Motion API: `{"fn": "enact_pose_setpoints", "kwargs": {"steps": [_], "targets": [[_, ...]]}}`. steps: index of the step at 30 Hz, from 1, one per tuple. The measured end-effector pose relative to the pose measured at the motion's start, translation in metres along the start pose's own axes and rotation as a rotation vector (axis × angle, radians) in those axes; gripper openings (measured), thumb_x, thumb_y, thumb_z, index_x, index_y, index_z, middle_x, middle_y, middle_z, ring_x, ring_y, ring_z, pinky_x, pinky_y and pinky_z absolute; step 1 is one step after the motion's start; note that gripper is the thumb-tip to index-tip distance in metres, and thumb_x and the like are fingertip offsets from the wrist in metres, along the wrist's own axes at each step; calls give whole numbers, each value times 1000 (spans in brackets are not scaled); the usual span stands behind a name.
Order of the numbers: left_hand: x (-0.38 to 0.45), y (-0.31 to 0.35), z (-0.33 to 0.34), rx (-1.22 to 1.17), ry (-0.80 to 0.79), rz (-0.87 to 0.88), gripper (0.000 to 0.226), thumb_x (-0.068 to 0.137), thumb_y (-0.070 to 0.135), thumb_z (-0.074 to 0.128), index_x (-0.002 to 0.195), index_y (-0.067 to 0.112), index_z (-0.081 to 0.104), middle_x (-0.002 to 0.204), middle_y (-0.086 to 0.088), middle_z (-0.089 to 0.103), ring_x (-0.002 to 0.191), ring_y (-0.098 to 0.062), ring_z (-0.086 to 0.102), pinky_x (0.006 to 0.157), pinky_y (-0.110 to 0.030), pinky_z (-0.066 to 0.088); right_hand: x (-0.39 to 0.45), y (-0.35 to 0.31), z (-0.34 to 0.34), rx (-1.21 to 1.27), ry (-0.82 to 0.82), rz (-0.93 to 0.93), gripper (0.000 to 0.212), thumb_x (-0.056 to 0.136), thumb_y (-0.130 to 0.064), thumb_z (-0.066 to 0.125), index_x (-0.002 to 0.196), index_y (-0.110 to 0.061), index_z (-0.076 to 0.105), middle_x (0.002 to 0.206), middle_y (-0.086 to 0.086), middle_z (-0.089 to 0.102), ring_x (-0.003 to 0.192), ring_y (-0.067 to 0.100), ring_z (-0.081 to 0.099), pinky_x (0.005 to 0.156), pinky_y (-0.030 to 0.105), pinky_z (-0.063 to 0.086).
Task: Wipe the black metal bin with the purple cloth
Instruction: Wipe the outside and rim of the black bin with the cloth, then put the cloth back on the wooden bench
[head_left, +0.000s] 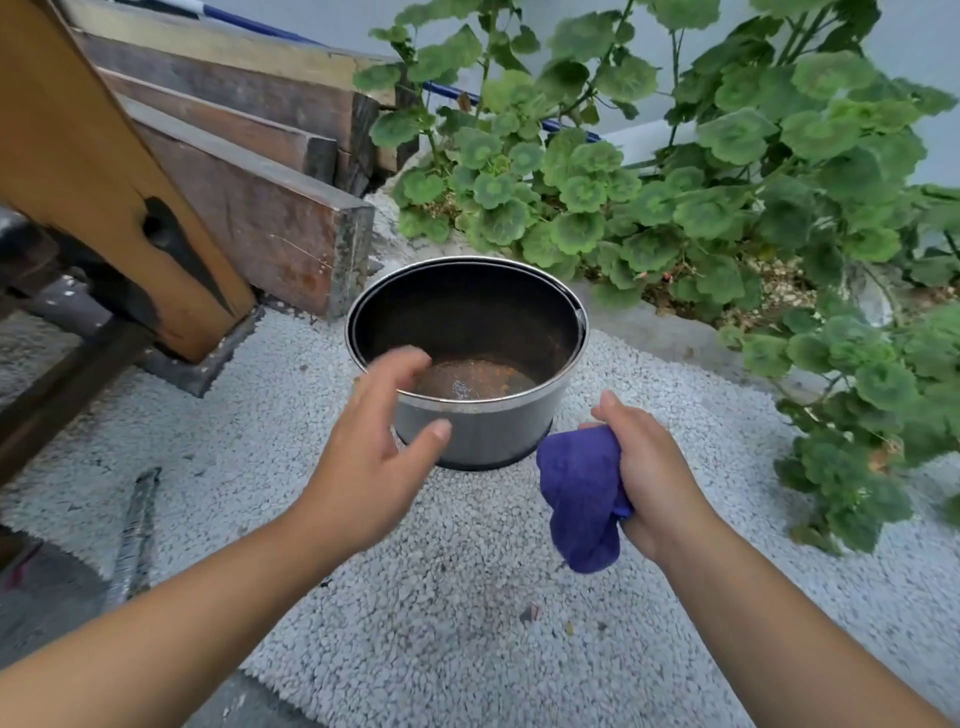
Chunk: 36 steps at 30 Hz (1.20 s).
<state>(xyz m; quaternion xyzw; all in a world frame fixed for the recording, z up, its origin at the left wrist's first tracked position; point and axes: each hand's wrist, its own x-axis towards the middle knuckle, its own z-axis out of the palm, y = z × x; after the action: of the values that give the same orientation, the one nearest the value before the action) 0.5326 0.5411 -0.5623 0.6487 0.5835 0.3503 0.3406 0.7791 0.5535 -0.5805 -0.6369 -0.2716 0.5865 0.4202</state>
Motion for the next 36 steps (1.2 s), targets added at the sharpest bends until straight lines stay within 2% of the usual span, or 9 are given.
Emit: {"fn": "enact_pose_setpoints", "kwargs": {"steps": [3, 6, 9, 16, 21, 25, 28, 32, 36], "targets": [[-25, 32, 13, -228, -229, -87, 33, 74, 52, 59, 106, 45, 60, 104, 18, 67, 94, -4, 63, 78, -28, 50, -25, 6, 8, 290, -21, 116, 34, 93, -43, 58, 100, -11, 60, 69, 3, 68, 62, 14, 66, 55, 27, 52], [-33, 46, 35, -460, -435, -193, 51, 70, 47, 71, 118, 44, 53, 113, 23, 64, 96, -5, 66, 77, -24, 52, -40, 5, 23, 441, -163, 117, 28, 92, -37, 59, 100, -10, 58, 76, 8, 70, 68, 17, 69, 57, 29, 55], [-27, 42, 38, -438, -356, -239, 63, 67, 30, 77, 122, 36, 48, 111, 11, 68, 99, -7, 66, 84, -25, 52, -44, 4, 24, 409, -294, 37, 40, 77, -22, 69, 113, -9, 59, 93, 12, 70, 82, 19, 70, 67, 31, 57], [-5, 24, -1, -307, -691, -284, 37, 80, 27, 70, 115, 20, 65, 101, -7, 73, 88, -14, 66, 78, -28, 52, -38, -1, -5, -130, -530, -72, 57, 66, -14, 80, 120, -24, 64, 107, 5, 69, 95, 17, 69, 79, 27, 53], [1, 23, -17, -324, -934, -378, 39, 92, 30, 56, 119, 4, 65, 119, -25, 66, 107, -34, 63, 100, -54, 44, -40, -13, -16, -687, -681, -207, 15, 74, -28, 74, 89, -26, 75, 89, -2, 71, 79, 9, 66, 68, 29, 51], [4, 28, -17, -286, -905, -353, 41, 89, 28, 56, 106, -7, 66, 106, -30, 67, 92, -29, 58, 86, -48, 45, -43, -15, -15, -915, -684, -357, 28, 84, -41, 57, 95, -22, 74, 112, -14, 66, 113, -11, 53, 98, 27, 44], [10, 40, -21, -180, -882, -293, 28, 87, 31, 55, 87, 9, 70, 76, -15, 64, 70, -20, 52, 68, -34, 38, -50, -21, -12, -905, -585, -401, 28, 86, -46, 50, 96, -26, 66, 85, -7, 69, 83, 5, 63, 79, 44, 53], [16, 60, -22, -16, -799, -135, 29, 88, 38, 51, 79, 13, 63, 64, 4, 53, 59, -11, 45, 58, -28, 37, -53, -24, -1, -956, -498, -489, 44, 67, -65, 62, 106, -47, 56, 83, -15, 69, 75, 3, 63, 69, 36, 55], [25, 78, -27, 294, -731, 116, 16, 89, 38, 61, 85, 23, 65, 63, 9, 62, 54, -3, 53, 52, -18, 41, -48, -42, 6, -1152, -526, -730, 21, 84, -45, 64, 94, -28, 67, 81, -8, 67, 79, 11, 60, 74, 37, 50]]}}
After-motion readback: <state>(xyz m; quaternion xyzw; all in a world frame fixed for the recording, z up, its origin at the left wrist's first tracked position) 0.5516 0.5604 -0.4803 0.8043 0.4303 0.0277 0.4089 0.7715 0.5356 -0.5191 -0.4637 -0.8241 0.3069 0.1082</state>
